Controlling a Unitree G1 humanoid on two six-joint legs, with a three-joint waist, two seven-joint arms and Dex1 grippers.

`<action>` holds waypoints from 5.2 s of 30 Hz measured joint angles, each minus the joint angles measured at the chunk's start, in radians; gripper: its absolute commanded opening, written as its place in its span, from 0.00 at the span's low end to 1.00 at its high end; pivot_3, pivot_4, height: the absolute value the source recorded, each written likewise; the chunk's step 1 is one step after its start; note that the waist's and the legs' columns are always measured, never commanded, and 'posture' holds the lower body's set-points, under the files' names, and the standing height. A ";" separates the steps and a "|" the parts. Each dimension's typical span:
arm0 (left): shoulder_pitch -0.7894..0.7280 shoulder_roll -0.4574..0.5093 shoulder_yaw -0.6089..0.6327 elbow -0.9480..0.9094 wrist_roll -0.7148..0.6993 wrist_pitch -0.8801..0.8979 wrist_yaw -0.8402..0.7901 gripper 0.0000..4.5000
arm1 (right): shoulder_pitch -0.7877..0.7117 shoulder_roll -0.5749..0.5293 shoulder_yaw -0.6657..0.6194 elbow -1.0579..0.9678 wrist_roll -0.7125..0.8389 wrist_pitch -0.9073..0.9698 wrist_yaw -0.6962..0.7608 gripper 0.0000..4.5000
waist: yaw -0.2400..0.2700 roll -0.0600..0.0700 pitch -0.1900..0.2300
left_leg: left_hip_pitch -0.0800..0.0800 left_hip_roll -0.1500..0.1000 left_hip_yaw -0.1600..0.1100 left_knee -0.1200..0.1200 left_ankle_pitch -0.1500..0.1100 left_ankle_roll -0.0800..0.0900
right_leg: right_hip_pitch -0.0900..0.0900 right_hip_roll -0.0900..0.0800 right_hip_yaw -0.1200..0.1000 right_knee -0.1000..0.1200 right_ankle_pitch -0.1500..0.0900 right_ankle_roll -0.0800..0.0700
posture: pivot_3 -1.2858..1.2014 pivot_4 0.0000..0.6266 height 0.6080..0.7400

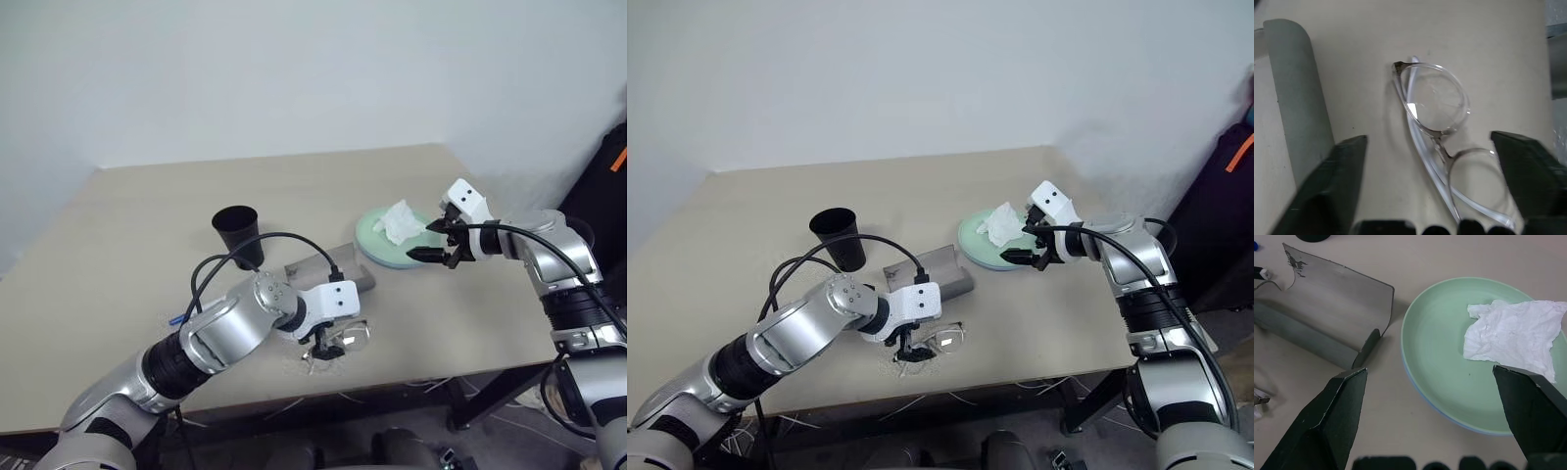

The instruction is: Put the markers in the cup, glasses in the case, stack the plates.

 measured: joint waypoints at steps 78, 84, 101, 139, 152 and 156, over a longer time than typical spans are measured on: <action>-0.195 -0.235 0.109 0.762 0.257 -0.498 0.114 0.01 | -0.030 0.018 0.012 0.041 0.007 -0.032 -0.028 0.99 | 0.002 0.000 -0.001 | -0.002 -0.003 -0.001 0.002 0.001 0.001 | 0.000 0.000 0.002 0.002 0.002 0.003 | 0.52 0.00 0.94; -0.172 -0.244 0.110 0.772 0.277 -0.483 0.112 0.01 | -0.030 0.018 0.012 0.033 0.017 -0.023 -0.033 0.99 | 0.002 0.000 -0.001 | -0.002 -0.002 -0.001 0.002 0.001 0.001 | 0.000 0.000 0.002 0.002 0.002 0.003 | 0.52 0.00 0.94; -0.108 -0.204 0.106 0.617 0.288 -0.417 -0.036 0.01 | -0.030 0.018 0.012 0.032 0.017 -0.024 -0.037 0.99 | 0.001 0.001 -0.001 | -0.001 -0.002 -0.001 0.002 0.001 0.001 | 0.001 0.000 0.002 0.002 0.002 0.003 | 0.52 0.00 0.94; -0.182 -0.223 0.303 0.781 0.292 -0.557 0.174 0.01 | 0.081 -0.129 -0.176 -0.087 0.371 -0.161 0.401 0.99 | 0.004 0.000 -0.001 | -0.001 -0.002 -0.001 0.003 0.001 0.001 | 0.002 0.000 0.002 0.002 0.002 0.003 | 0.52 0.00 0.94; -0.124 -0.227 0.214 0.809 0.403 -0.675 0.200 0.01 | 0.121 -0.167 -0.207 -0.193 0.476 -0.090 0.403 0.99 | 0.007 0.000 -0.001 | -0.001 -0.002 -0.001 0.003 0.001 0.001 | 0.002 -0.001 0.001 0.002 0.002 0.003 | 0.52 0.00 0.94; -0.122 -0.221 0.214 0.801 0.411 -0.679 0.178 0.01 | 0.142 -0.185 -0.207 -0.193 0.477 -0.084 0.403 0.99 | 0.015 0.000 -0.001 | -0.001 -0.002 -0.001 0.003 0.001 0.001 | 0.002 -0.001 0.001 0.002 0.002 0.003 | 0.52 0.00 0.94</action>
